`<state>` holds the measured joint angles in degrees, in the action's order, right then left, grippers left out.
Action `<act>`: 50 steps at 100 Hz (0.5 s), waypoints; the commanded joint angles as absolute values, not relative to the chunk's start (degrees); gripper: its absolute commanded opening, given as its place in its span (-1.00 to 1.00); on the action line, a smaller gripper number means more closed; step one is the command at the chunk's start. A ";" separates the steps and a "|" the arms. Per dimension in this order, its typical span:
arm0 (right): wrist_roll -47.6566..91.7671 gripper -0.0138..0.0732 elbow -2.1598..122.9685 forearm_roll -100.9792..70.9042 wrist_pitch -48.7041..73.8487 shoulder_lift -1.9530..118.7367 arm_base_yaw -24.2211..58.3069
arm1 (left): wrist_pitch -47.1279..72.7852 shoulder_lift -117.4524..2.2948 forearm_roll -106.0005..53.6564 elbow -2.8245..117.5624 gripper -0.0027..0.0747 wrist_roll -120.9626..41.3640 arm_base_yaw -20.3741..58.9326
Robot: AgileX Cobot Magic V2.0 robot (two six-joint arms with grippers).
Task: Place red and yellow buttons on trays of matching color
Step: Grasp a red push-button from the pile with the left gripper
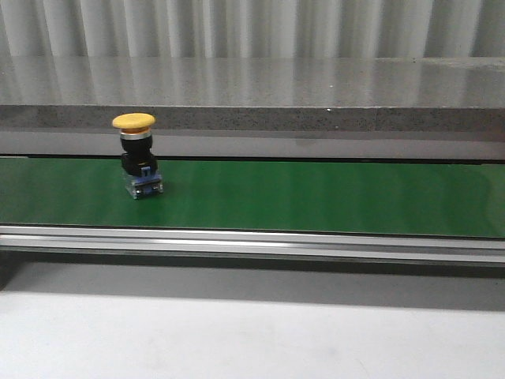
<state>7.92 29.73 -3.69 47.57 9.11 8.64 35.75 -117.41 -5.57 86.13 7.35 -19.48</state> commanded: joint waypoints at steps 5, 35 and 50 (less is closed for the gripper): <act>8.37 -0.83 30.97 -3.72 43.49 9.69 8.72 | 34.60 -113.50 -5.71 87.84 -0.59 7.88 -19.72; 8.37 -0.83 30.97 -3.72 43.49 9.69 8.72 | 38.31 -102.76 0.34 84.41 -0.69 7.14 -16.81; 8.37 -0.83 30.97 -3.72 43.49 9.69 8.72 | 36.44 -93.76 0.34 77.58 -0.69 6.76 -14.57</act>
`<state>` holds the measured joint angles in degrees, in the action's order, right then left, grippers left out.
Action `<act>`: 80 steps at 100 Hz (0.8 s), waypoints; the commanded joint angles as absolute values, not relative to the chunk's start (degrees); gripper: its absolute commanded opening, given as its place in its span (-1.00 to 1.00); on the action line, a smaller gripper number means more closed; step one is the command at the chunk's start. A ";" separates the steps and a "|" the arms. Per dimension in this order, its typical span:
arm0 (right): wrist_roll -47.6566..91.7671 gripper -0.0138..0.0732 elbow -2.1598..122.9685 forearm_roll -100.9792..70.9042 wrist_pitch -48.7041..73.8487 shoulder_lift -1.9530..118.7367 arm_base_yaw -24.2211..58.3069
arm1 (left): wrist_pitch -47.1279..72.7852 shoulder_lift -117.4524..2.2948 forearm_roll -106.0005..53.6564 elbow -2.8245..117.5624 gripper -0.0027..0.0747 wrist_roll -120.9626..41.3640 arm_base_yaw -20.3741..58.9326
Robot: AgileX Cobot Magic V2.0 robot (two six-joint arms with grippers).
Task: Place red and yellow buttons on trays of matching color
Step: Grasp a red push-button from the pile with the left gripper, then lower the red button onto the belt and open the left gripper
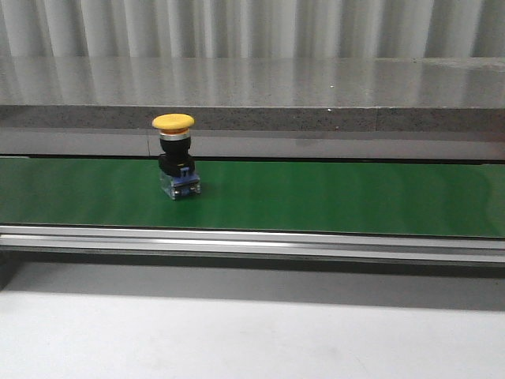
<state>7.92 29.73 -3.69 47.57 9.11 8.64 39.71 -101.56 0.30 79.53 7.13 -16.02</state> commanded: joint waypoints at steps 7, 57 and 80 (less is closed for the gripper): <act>8.37 -0.83 30.97 -3.72 43.49 9.69 8.72 | 35.60 -89.50 0.34 73.90 -0.69 5.55 -12.85; 8.37 -0.83 30.97 -3.72 43.49 9.69 8.72 | 33.74 -80.55 -0.36 62.04 -0.69 5.52 -1.77; 8.37 -0.83 30.97 -3.72 43.49 9.69 8.72 | 33.09 -84.10 -0.36 61.89 -0.56 5.42 -1.77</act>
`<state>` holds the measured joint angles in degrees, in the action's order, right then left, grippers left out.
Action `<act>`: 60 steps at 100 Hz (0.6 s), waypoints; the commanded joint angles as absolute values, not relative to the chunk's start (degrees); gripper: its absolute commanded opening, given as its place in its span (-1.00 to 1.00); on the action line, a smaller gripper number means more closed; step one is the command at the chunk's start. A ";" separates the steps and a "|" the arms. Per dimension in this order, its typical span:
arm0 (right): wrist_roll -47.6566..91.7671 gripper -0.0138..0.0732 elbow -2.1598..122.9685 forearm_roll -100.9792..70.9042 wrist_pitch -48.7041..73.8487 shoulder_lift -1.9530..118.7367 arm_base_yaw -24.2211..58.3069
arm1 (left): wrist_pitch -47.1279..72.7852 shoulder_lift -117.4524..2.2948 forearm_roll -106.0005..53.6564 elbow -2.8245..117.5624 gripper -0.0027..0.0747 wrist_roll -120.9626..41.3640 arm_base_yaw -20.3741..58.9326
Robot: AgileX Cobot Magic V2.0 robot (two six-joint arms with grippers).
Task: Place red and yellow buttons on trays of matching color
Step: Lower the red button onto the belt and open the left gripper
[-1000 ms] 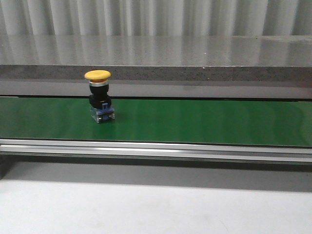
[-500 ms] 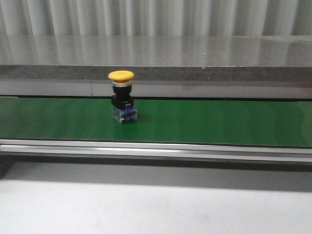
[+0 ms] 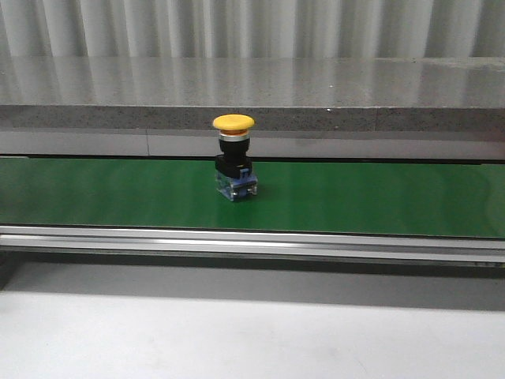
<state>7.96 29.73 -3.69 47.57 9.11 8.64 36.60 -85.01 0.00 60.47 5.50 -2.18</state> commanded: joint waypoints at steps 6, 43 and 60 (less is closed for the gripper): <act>8.37 -0.83 30.97 -3.72 43.49 9.69 8.72 | 33.10 -84.10 -0.82 61.89 -0.34 5.42 -1.77; 8.37 -0.83 30.97 -3.72 43.49 9.69 8.72 | 30.90 -82.37 -0.78 61.89 0.76 1.88 0.02; 8.37 -0.83 30.97 -3.72 43.49 9.69 8.72 | 27.05 -77.21 -0.78 58.77 0.38 -4.99 3.71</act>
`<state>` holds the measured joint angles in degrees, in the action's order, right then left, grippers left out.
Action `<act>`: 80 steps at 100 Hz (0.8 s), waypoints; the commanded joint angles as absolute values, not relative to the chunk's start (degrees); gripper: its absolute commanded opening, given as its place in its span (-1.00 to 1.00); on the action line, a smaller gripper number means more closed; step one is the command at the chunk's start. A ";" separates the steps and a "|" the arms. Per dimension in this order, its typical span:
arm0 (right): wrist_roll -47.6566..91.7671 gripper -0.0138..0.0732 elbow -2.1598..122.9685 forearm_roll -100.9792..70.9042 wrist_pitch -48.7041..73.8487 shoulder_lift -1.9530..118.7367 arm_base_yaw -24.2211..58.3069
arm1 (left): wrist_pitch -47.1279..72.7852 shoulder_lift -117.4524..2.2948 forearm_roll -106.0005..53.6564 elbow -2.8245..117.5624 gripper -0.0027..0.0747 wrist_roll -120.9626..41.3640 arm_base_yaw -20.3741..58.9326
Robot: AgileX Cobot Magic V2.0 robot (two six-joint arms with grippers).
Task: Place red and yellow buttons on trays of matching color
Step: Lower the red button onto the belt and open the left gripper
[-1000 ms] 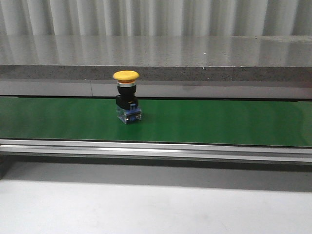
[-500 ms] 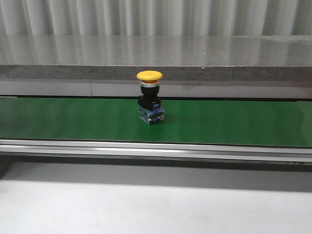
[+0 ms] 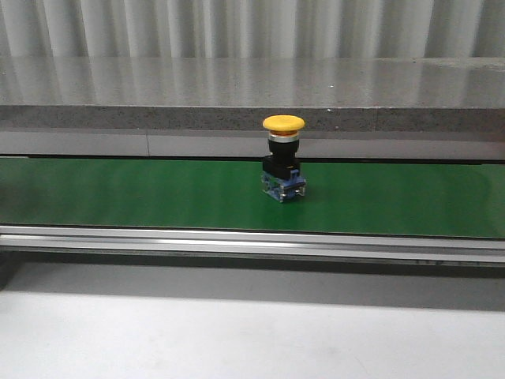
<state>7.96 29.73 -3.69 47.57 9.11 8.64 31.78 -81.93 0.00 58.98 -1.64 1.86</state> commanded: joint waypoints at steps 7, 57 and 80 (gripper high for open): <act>8.37 -0.83 30.97 -3.72 43.49 9.69 8.72 | 24.54 -74.39 -0.78 56.10 0.03 -5.10 5.10; 8.37 -0.83 30.97 -3.72 43.49 9.69 8.72 | 16.16 -47.47 -2.07 38.54 -0.98 -5.22 13.19; 8.37 -0.83 30.97 -3.72 43.72 9.69 8.72 | 19.11 -37.03 -5.10 33.82 -0.98 -5.22 13.88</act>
<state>8.05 29.73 -3.69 47.57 9.11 8.64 21.66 -40.66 -3.66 33.65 -5.17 13.39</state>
